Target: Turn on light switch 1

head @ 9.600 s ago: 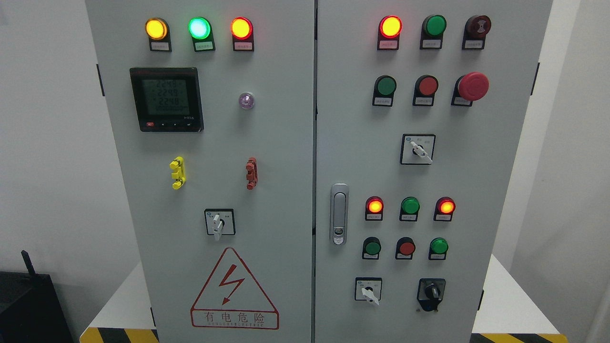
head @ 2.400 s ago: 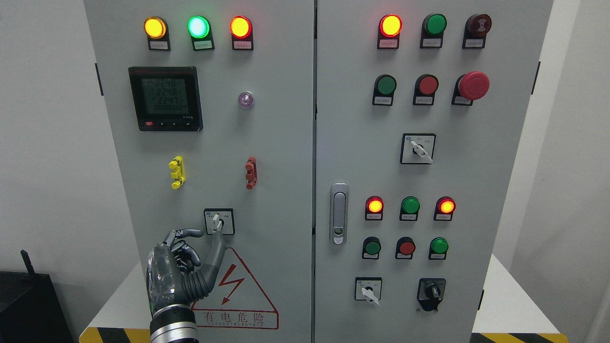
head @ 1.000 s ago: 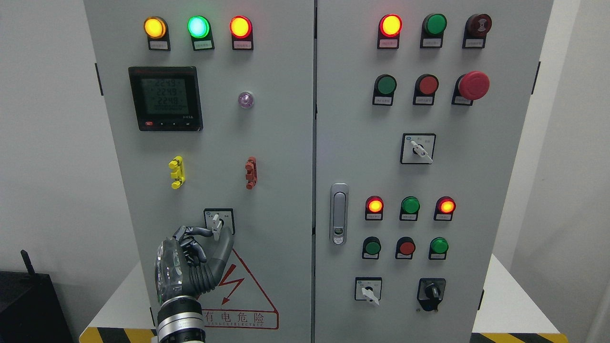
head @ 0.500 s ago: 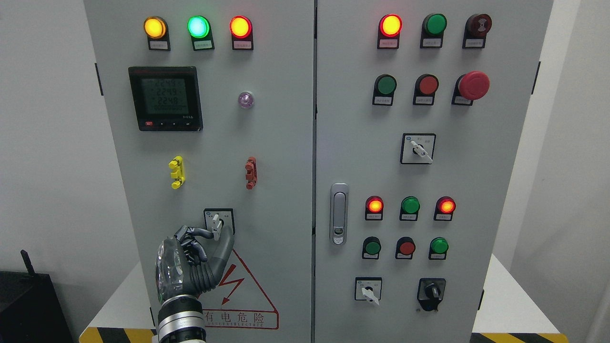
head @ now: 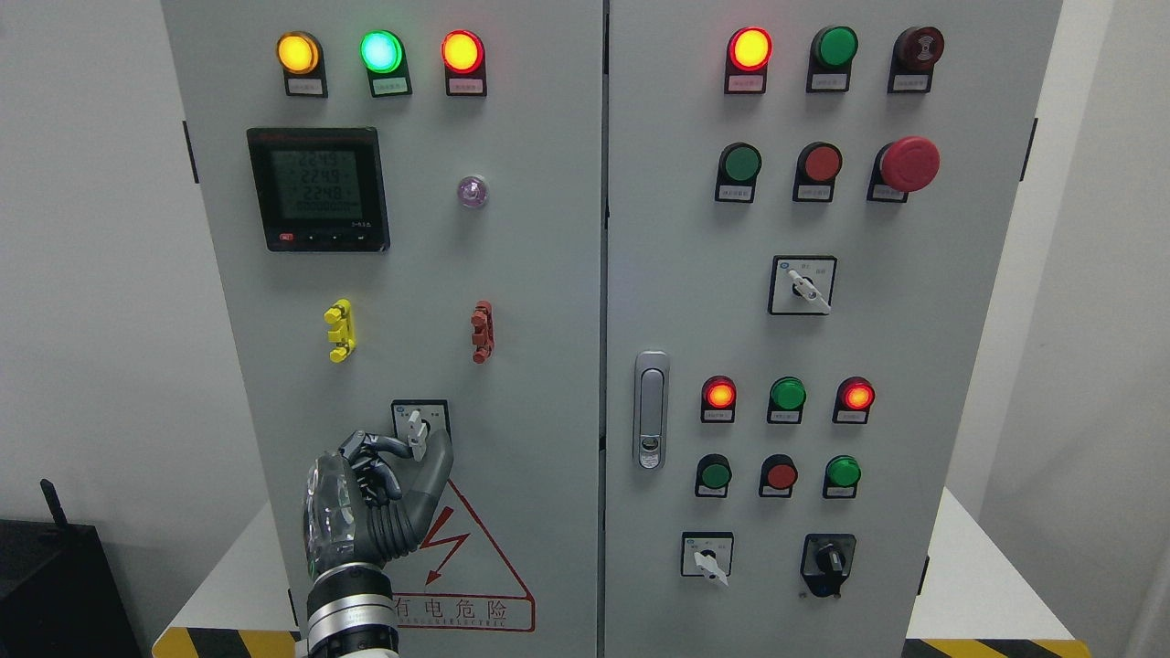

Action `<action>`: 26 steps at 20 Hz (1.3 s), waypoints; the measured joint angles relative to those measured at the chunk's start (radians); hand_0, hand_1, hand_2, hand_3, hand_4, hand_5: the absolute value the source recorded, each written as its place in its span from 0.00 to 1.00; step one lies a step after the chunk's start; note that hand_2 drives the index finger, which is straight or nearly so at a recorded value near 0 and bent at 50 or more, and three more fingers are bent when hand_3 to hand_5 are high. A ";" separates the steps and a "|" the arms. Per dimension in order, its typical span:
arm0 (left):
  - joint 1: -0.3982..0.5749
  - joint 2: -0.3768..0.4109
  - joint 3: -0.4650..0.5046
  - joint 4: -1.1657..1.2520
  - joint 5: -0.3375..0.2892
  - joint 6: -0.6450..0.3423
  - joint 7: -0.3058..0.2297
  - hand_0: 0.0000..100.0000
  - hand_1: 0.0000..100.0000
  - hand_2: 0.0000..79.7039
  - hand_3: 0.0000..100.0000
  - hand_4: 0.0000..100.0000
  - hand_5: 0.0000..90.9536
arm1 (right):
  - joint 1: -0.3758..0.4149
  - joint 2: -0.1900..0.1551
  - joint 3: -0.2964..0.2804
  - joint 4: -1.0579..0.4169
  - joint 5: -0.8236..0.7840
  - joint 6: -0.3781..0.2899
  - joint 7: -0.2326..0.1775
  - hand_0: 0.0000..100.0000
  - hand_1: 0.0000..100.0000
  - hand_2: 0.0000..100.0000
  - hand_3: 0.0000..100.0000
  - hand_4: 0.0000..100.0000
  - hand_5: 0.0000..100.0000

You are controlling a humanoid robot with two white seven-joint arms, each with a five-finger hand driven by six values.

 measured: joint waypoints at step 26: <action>-0.007 -0.001 -0.004 0.002 0.003 0.037 0.015 0.16 0.43 0.76 1.00 1.00 0.97 | 0.000 0.000 0.000 0.000 0.000 0.000 0.000 0.12 0.39 0.00 0.00 0.00 0.00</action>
